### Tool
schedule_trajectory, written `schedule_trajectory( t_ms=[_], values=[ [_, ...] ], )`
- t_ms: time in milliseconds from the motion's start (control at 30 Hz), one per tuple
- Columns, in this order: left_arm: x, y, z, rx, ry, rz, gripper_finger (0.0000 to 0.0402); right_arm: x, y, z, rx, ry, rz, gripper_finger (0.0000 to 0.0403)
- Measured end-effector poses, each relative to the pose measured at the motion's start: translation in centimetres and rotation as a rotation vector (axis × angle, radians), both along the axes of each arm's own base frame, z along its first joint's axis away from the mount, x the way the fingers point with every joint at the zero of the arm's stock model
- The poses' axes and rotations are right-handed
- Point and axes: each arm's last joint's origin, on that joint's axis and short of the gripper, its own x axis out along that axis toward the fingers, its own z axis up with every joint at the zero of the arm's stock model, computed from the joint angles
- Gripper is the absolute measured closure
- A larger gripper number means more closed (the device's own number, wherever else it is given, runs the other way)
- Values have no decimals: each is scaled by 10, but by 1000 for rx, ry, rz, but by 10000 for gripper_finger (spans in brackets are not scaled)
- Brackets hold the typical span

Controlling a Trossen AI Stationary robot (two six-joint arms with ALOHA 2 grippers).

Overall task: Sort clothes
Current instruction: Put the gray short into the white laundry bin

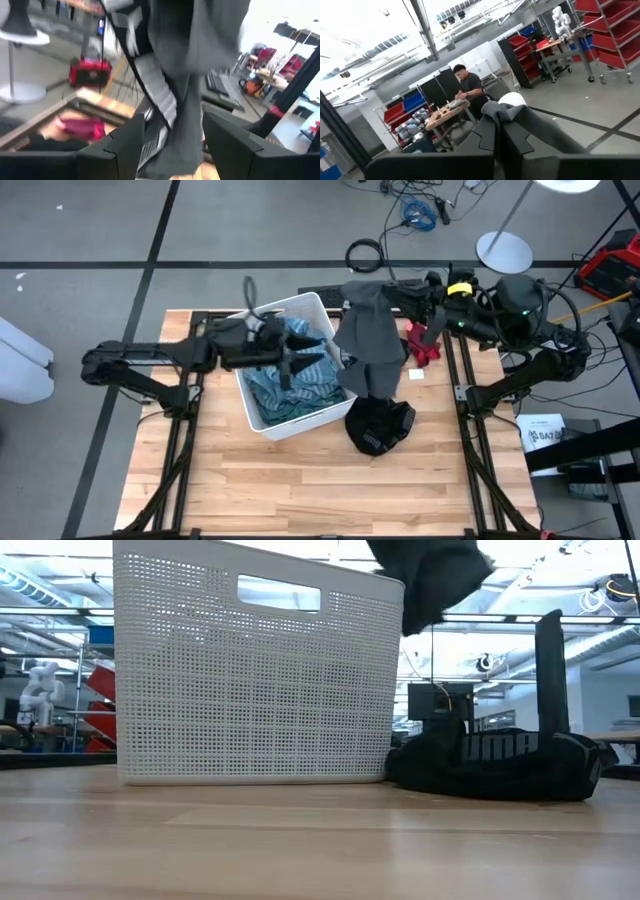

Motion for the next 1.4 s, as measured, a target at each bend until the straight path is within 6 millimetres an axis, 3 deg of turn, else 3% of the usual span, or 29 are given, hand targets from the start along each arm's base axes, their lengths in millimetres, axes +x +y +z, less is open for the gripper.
schedule_trajectory(
  t_ms=[200,400,567,833,1067,1400],
  values=[
    [28,-5,-17,-88,-14,-200,190,1,2,1,0,-17,85,403],
    [42,1,-25,-100,-32,-125,190,1,6,4,-7,-48,173,403],
    [43,4,-25,-69,-45,-30,190,0,9,5,-24,-62,263,403],
    [36,-8,-18,92,-48,-51,190,-1,13,5,-22,-56,291,403],
    [32,0,-16,114,-37,-4,190,-2,18,5,-21,-52,312,403],
    [34,6,-14,-20,-95,-413,190,-2,19,4,-23,-50,316,403]
  ],
)
